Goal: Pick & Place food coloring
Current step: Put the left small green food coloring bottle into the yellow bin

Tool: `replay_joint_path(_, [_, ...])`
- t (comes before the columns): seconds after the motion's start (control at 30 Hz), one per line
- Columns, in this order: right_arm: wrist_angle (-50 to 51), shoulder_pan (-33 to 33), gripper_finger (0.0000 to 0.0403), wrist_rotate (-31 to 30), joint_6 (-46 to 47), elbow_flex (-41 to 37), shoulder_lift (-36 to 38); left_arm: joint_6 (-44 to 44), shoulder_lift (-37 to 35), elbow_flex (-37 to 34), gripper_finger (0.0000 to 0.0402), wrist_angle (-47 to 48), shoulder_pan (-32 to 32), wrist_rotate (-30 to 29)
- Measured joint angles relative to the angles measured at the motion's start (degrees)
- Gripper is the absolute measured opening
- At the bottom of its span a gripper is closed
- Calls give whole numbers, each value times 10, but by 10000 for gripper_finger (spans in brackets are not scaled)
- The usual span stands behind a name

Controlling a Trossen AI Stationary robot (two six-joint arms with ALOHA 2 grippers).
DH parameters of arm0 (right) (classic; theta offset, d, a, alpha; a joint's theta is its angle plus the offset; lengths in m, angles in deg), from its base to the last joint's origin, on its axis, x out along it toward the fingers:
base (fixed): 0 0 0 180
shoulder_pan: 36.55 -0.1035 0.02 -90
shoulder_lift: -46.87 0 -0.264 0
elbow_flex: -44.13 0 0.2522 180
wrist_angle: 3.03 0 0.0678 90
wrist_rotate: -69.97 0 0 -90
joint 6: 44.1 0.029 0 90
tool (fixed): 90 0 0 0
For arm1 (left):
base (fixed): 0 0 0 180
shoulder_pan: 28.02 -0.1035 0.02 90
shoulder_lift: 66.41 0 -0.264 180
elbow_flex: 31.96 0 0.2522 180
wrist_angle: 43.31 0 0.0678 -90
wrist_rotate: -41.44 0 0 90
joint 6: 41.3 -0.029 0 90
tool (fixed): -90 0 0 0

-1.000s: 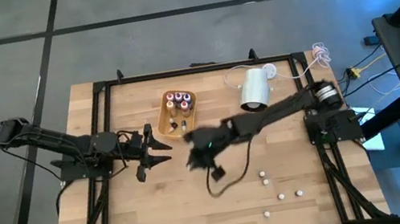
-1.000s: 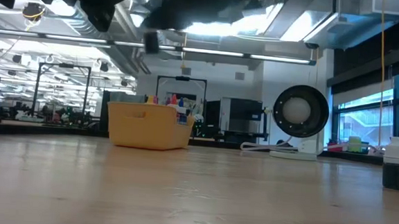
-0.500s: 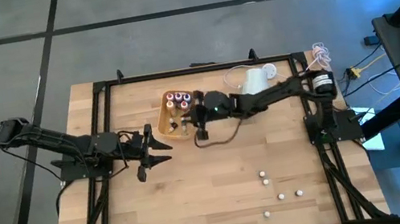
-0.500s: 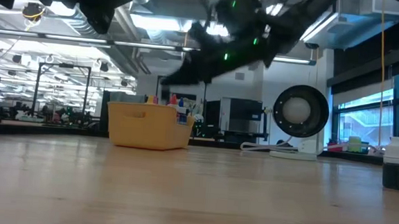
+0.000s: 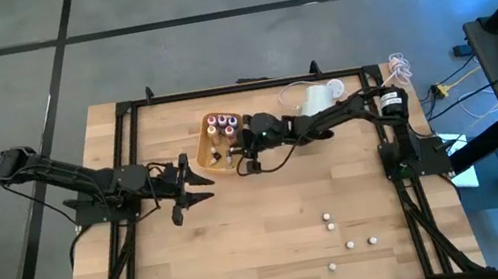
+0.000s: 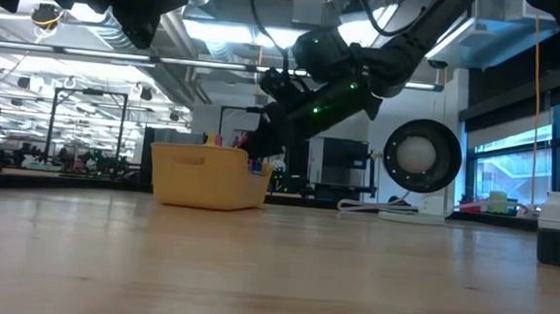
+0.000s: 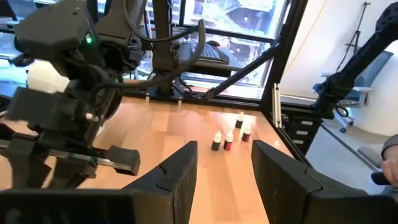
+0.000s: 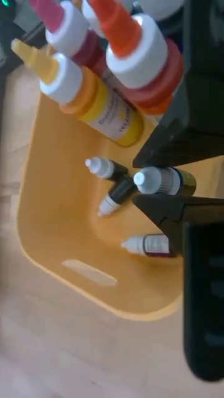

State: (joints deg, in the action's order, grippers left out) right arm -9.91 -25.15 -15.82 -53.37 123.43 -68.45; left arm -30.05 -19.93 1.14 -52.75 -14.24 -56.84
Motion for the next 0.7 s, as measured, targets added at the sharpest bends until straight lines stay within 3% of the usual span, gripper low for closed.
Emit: replay_joint_path(0.7, [-4, 0, 84, -1, 1, 0, -26, -30, 0, 0, 148, 0, 0, -13])
